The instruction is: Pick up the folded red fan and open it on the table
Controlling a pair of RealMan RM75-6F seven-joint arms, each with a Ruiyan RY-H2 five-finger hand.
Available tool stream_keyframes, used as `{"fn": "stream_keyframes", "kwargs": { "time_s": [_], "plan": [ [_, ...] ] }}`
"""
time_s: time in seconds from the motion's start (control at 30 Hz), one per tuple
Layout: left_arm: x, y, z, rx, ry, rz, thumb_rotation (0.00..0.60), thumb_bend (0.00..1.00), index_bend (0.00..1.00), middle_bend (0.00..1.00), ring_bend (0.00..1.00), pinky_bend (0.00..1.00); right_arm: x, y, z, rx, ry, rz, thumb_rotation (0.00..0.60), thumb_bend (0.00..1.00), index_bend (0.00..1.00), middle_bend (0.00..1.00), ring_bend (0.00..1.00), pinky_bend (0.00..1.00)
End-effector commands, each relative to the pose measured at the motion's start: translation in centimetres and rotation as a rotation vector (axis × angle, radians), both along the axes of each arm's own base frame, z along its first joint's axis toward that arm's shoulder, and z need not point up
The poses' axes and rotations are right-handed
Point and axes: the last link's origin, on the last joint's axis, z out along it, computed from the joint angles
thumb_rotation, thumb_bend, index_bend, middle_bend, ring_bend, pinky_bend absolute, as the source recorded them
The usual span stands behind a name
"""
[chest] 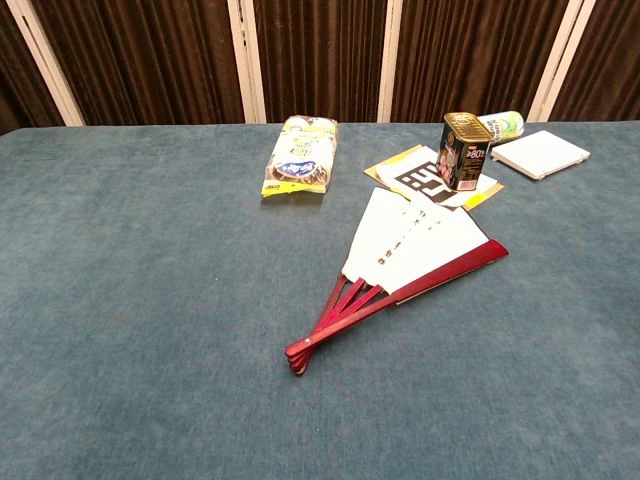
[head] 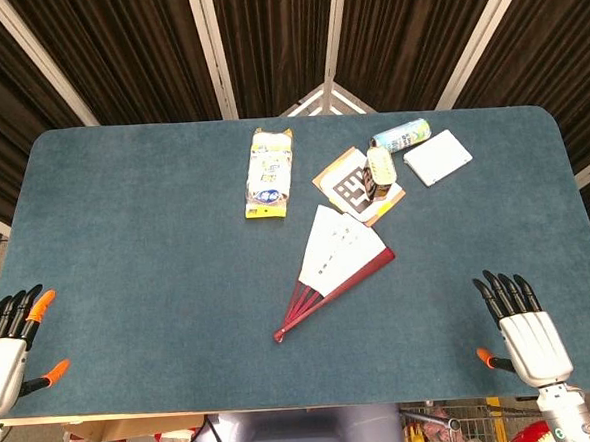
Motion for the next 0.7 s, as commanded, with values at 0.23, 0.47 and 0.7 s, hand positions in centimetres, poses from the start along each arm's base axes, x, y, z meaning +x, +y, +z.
{"fn": "stream_keyframes", "kwargs": {
  "time_s": [0.23, 0.47, 0.7],
  "plan": [
    [0.0, 0.0, 0.0, 0.001, -0.004, 0.000, 0.600, 0.00, 0.00, 0.00, 0.00, 0.00, 0.0, 0.0, 0.0, 0.002, 0.000, 0.006, 0.600, 0.08, 0.00, 0.00, 0.00, 0.00],
    [0.0, -0.1, 0.1, 0.003, -0.003, 0.001, 0.600, 0.00, 0.00, 0.00, 0.00, 0.00, 0.7, -0.1, -0.4, 0.008, -0.024, 0.037, 0.600, 0.08, 0.00, 0.00, 0.00, 0.00],
    [0.0, -0.1, 0.0, 0.002, 0.000, -0.003, 0.600, 0.00, 0.00, 0.00, 0.00, 0.00, 1.4, -1.2, -1.0, -0.003, -0.069, 0.089, 0.600, 0.08, 0.00, 0.00, 0.00, 0.00]
  ]
}}
